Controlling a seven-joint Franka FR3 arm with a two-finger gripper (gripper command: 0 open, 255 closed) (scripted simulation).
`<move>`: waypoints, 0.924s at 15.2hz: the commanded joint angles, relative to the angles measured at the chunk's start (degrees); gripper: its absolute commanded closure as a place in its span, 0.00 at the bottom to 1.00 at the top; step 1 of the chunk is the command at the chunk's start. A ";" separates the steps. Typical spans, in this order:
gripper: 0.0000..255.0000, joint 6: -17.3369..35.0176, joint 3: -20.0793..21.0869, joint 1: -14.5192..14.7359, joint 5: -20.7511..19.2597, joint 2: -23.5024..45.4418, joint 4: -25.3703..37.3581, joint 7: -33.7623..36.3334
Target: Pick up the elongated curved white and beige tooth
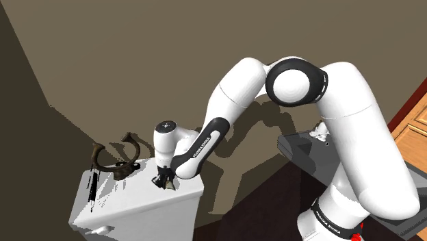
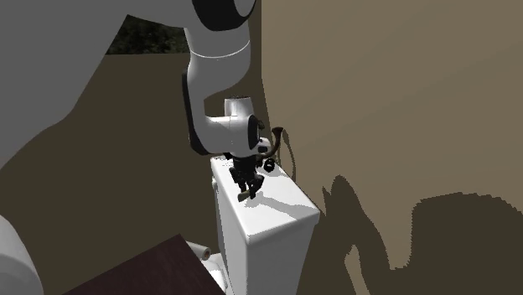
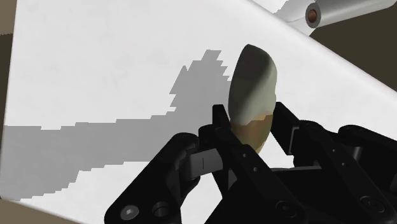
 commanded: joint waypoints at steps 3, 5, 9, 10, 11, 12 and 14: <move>1.00 -0.85 0.46 -0.51 0.38 -1.33 -0.64 -0.42; 1.00 -1.69 0.95 -0.88 0.77 -2.71 -1.21 -0.75; 1.00 -3.46 1.93 -1.63 1.62 -5.43 -2.20 -1.46; 1.00 -3.91 2.18 -1.81 1.85 -6.09 -2.42 -1.64; 1.00 -4.38 2.42 -2.00 2.09 -6.76 -2.62 -1.83; 1.00 -4.85 2.67 -2.18 2.33 -7.41 -2.81 -2.02; 1.00 -5.80 3.16 -2.55 2.82 -8.71 -3.16 -2.42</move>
